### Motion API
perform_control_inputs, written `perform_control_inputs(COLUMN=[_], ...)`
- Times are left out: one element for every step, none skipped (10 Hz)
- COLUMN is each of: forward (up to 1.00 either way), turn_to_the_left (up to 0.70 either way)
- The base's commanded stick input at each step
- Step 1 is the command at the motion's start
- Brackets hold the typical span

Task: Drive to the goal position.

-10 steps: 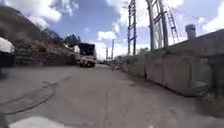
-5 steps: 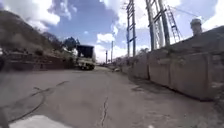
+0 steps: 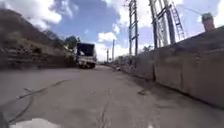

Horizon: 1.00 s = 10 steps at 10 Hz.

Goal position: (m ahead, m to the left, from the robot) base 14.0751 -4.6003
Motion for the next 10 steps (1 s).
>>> perform_control_inputs(forward=[0.7,0.7,0.7,0.7,0.7,0.7,0.7,0.7,0.7,0.7], turn_to_the_left=[0.0,0.0,0.0,0.0,0.0,0.0,0.0,0.0,0.0,0.0])
